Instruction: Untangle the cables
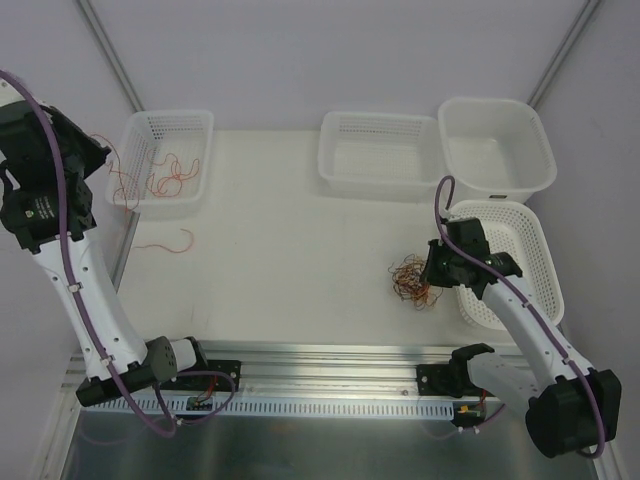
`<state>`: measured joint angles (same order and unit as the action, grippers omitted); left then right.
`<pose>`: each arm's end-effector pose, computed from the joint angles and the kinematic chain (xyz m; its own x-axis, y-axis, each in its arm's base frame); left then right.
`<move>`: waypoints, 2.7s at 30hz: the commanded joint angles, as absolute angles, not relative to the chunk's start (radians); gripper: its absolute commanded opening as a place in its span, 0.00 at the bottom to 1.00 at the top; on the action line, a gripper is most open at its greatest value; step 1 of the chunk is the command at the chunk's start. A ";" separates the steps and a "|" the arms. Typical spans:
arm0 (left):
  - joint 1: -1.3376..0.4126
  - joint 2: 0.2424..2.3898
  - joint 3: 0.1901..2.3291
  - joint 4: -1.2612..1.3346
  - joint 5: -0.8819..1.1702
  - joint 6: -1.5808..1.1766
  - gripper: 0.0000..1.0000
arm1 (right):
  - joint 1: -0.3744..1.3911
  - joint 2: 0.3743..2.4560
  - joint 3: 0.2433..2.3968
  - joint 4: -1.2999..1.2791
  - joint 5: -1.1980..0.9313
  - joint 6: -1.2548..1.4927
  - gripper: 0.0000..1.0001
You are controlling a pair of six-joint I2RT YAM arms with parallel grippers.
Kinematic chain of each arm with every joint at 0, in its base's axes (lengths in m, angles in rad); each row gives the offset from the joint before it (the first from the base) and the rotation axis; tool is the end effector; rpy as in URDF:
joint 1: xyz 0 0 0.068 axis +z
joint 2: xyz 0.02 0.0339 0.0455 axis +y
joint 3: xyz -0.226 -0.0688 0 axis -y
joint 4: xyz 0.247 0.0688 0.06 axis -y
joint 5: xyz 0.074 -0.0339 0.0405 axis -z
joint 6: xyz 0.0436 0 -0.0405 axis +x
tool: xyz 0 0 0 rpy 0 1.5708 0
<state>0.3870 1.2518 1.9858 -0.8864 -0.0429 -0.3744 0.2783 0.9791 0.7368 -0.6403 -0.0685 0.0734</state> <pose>0.1924 0.0804 0.5203 0.0214 -0.3858 -0.9223 -0.4389 0.8253 -0.3554 0.2134 0.0641 0.2093 -0.7638 -0.1422 -0.6296 -0.2606 0.9603 0.0993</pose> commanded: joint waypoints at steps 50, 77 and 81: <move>-0.144 1.233 0.888 -0.365 0.022 -0.686 0.00 | 0.405 1.104 0.822 -0.543 -0.183 0.034 0.97; -0.144 1.246 0.746 -0.365 -0.181 -0.862 0.98 | 0.407 1.080 0.773 -0.529 -0.190 0.005 0.97; -0.144 1.250 0.727 -0.387 -0.215 -0.873 0.99 | 0.407 1.088 0.767 -0.517 -0.201 0.005 0.97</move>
<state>-0.1490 1.2640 0.7467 -0.3576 -0.1581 -0.8471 0.4019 1.1007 0.7746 -0.5465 -0.1894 0.0235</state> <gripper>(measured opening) 0.989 0.971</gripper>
